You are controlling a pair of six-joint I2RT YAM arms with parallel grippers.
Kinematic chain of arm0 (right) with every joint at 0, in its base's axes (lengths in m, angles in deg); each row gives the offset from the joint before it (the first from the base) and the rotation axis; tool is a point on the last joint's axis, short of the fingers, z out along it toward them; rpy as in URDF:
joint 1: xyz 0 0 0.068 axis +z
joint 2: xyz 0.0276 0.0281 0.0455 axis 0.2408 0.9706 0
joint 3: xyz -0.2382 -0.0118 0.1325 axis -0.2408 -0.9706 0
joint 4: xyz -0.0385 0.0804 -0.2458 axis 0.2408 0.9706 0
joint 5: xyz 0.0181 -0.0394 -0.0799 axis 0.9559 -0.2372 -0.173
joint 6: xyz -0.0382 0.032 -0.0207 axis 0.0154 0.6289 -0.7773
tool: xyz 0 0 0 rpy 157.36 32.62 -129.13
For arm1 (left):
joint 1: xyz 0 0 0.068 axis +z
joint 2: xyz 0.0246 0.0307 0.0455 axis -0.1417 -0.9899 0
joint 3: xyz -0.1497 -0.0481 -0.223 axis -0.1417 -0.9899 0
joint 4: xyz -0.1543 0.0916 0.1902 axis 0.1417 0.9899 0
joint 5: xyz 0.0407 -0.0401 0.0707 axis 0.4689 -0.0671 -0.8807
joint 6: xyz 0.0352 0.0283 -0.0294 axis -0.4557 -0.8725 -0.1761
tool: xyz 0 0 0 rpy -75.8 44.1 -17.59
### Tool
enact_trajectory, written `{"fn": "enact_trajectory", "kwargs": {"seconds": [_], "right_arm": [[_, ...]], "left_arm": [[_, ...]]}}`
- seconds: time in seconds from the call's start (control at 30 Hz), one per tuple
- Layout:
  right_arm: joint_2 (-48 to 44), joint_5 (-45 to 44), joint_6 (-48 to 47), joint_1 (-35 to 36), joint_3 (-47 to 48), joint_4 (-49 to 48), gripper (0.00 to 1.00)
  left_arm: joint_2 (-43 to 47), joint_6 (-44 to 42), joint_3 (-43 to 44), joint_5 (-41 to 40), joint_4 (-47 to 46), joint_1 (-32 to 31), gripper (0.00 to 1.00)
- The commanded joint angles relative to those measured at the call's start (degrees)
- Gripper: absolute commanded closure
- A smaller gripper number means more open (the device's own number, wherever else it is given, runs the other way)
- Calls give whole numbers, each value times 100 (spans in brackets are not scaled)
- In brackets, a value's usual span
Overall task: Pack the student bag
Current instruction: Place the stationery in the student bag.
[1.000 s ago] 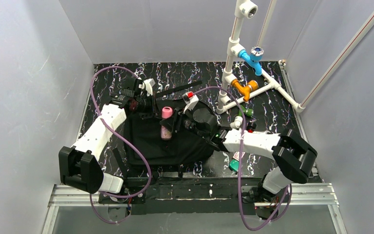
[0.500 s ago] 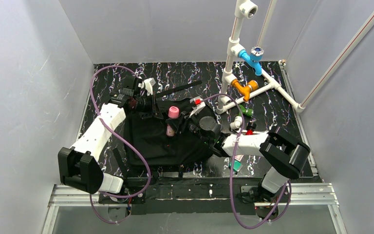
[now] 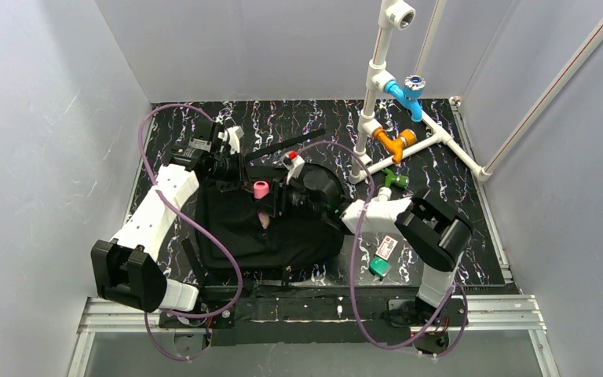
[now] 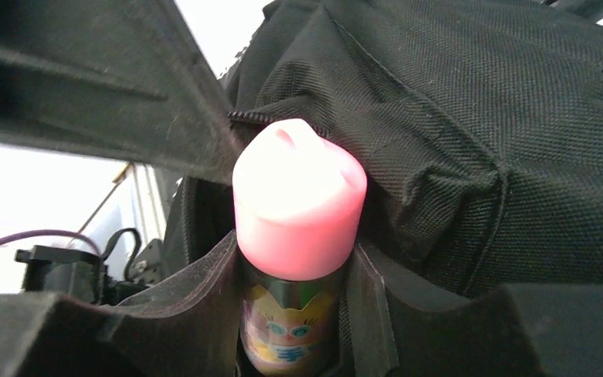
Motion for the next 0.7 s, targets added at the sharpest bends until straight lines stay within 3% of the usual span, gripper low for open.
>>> {"fn": "enact_trajectory", "kwargs": {"seconds": [0.0, 0.1, 0.2, 0.43, 0.5, 0.57, 0.63, 0.67], "right_arm": [[466, 1743, 301, -117, 973, 2057, 50], [255, 1715, -102, -129, 1126, 2961, 26], [-70, 1715, -260, -143, 1129, 3302, 12], [-637, 1530, -312, -364, 929, 3681, 10], [-684, 1460, -143, -413, 798, 3225, 15], [-469, 1524, 167, -409, 772, 2639, 29], [-12, 1733, 643, -382, 916, 1839, 69], [247, 1830, 756, -326, 1072, 1494, 83]], "left_arm": [[352, 111, 177, 561, -130, -123, 100], [400, 89, 181, 498, -77, -128, 100], [424, 88, 168, 468, -59, -127, 100], [348, 70, 59, 418, -70, -121, 100], [378, 78, 31, 414, -85, -124, 100], [390, 111, 15, 467, -102, -118, 100], [382, 144, 15, 564, -119, -126, 100], [375, 160, 15, 597, -122, -123, 100]]}}
